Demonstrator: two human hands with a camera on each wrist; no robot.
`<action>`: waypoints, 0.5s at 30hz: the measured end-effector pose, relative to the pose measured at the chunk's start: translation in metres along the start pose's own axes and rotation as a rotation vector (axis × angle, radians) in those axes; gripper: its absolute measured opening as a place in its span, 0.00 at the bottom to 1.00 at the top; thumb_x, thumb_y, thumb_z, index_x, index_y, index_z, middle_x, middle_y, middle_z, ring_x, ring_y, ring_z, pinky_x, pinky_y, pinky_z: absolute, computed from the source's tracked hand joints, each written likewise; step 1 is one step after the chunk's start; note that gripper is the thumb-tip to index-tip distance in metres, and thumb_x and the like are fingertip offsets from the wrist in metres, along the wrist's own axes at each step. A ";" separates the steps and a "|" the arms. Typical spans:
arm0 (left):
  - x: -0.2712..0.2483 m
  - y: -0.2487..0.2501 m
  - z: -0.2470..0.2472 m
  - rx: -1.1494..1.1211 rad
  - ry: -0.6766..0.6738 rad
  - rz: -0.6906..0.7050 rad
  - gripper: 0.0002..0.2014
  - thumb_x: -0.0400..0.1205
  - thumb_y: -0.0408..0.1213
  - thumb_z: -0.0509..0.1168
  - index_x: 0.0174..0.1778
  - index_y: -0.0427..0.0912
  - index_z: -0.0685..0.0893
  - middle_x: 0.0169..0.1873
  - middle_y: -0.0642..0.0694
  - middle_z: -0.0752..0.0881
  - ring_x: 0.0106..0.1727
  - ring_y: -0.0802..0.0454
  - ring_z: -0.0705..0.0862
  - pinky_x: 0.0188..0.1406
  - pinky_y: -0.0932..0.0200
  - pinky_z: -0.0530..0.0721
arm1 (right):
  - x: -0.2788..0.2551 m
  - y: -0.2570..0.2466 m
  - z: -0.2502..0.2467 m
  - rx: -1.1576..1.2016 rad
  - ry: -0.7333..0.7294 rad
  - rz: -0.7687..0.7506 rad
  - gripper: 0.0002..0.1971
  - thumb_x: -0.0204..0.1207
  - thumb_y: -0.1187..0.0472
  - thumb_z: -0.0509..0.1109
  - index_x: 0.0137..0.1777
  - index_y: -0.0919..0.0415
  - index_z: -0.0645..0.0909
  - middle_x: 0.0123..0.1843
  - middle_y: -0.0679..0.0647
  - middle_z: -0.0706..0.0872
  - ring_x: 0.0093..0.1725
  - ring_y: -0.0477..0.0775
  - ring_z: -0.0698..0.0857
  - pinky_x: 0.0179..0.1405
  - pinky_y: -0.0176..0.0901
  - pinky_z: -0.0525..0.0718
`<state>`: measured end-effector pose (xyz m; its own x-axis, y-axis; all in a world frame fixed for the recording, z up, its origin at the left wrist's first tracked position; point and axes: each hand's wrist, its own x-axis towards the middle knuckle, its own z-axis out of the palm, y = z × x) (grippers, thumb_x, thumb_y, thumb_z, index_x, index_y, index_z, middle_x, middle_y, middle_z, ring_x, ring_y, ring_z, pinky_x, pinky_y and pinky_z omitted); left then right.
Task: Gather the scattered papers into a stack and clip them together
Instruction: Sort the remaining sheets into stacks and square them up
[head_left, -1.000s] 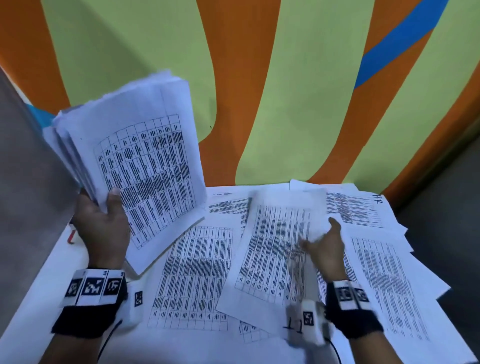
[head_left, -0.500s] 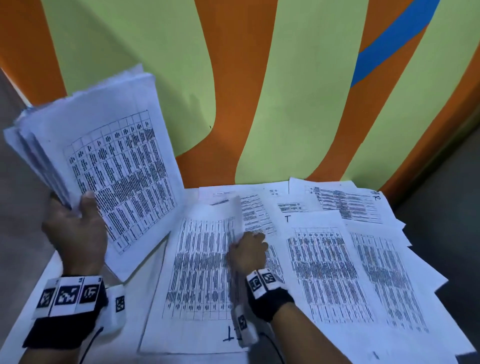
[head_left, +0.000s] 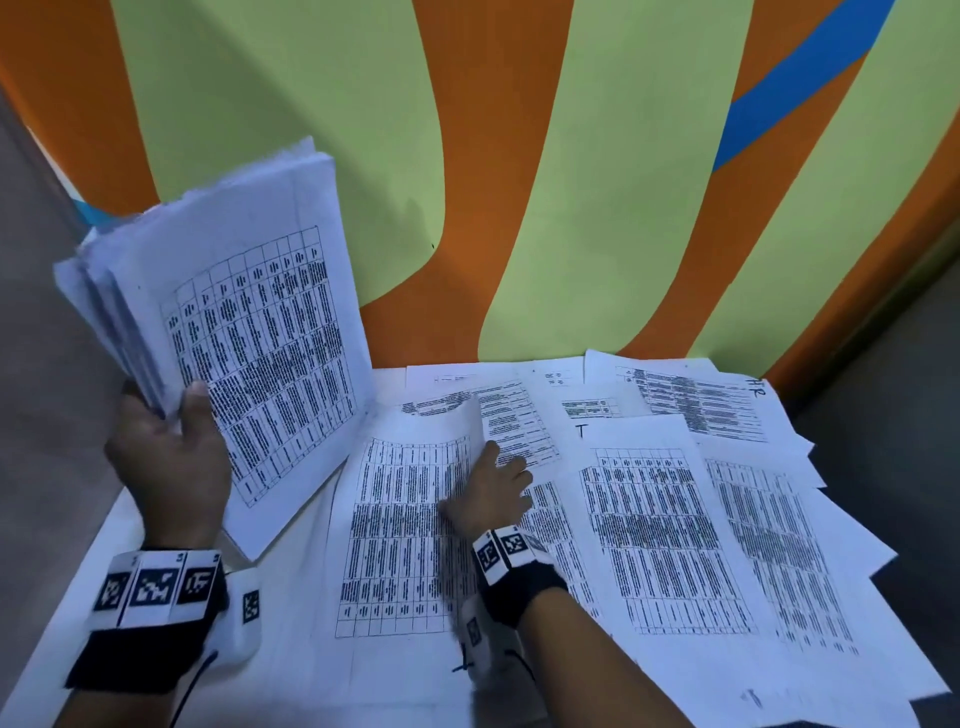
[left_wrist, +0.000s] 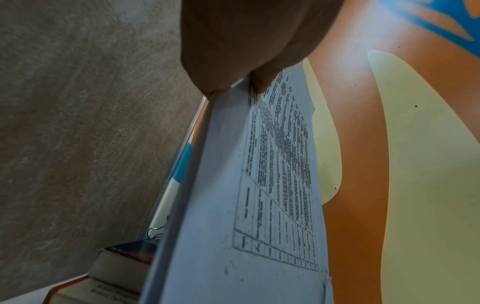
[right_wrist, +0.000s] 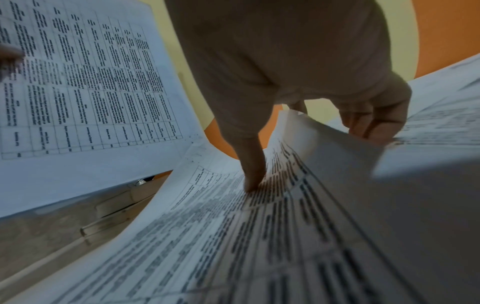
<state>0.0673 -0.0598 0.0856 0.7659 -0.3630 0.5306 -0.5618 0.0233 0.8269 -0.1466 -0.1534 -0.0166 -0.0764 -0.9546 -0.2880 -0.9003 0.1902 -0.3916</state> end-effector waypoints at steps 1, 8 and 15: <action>0.000 0.000 0.000 0.003 -0.001 -0.002 0.12 0.81 0.43 0.63 0.54 0.38 0.80 0.36 0.51 0.79 0.34 0.65 0.77 0.41 0.58 0.75 | 0.002 0.000 0.000 0.037 -0.014 0.001 0.46 0.63 0.53 0.81 0.77 0.55 0.58 0.76 0.67 0.63 0.73 0.69 0.66 0.67 0.62 0.72; -0.001 -0.001 -0.003 0.013 -0.006 -0.024 0.13 0.82 0.43 0.64 0.52 0.35 0.80 0.33 0.52 0.78 0.33 0.84 0.75 0.37 0.59 0.74 | 0.010 -0.018 -0.005 0.198 -0.079 0.136 0.34 0.75 0.62 0.73 0.76 0.66 0.59 0.72 0.68 0.72 0.69 0.67 0.76 0.65 0.55 0.78; 0.003 -0.003 -0.010 -0.036 -0.017 -0.059 0.08 0.81 0.44 0.63 0.53 0.48 0.82 0.35 0.85 0.78 0.36 0.85 0.76 0.35 0.79 0.73 | 0.011 -0.006 -0.007 0.513 -0.112 0.148 0.08 0.72 0.63 0.74 0.44 0.66 0.79 0.51 0.61 0.88 0.47 0.61 0.89 0.39 0.47 0.89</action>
<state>0.0747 -0.0513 0.0869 0.7922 -0.3802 0.4775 -0.5035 0.0349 0.8633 -0.1450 -0.1670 -0.0117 -0.1145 -0.8842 -0.4529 -0.5563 0.4348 -0.7082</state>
